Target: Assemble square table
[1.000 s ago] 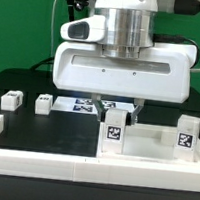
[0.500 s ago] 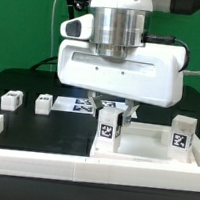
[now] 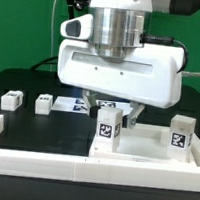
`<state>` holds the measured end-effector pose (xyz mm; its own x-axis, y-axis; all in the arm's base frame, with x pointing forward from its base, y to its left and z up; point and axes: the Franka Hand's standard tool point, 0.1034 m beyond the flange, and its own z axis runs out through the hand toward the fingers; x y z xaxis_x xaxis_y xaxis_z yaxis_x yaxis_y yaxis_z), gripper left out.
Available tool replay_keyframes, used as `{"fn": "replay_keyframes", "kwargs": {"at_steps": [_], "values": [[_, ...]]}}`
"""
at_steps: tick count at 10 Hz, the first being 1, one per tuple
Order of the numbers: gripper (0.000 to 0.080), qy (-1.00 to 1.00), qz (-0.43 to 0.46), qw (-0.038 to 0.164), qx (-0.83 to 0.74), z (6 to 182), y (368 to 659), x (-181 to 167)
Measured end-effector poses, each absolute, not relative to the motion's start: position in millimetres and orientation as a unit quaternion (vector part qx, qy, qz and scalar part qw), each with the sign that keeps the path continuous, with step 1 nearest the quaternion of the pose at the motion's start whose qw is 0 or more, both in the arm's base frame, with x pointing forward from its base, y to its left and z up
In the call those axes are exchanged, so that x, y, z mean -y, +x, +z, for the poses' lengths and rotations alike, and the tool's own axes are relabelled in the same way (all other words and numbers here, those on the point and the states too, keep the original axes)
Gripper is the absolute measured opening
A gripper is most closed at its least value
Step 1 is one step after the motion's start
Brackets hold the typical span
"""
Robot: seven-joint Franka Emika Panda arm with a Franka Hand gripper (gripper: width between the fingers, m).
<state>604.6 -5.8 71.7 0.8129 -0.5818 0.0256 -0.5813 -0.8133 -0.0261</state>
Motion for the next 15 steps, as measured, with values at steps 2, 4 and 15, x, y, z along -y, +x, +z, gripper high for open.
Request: {"fn": "replay_keyframes", "kwargs": {"at_steps": [2, 4, 15], "values": [[0.0633, -0.956, -0.015, 0.009, -0.293, 72.9, 599, 2], [0.0645, -0.960, -0.012, 0.011, -0.280, 74.6, 592, 0], [0.0649, -0.995, -0.029, 0.008, -0.099, 74.6, 566, 7]]}}
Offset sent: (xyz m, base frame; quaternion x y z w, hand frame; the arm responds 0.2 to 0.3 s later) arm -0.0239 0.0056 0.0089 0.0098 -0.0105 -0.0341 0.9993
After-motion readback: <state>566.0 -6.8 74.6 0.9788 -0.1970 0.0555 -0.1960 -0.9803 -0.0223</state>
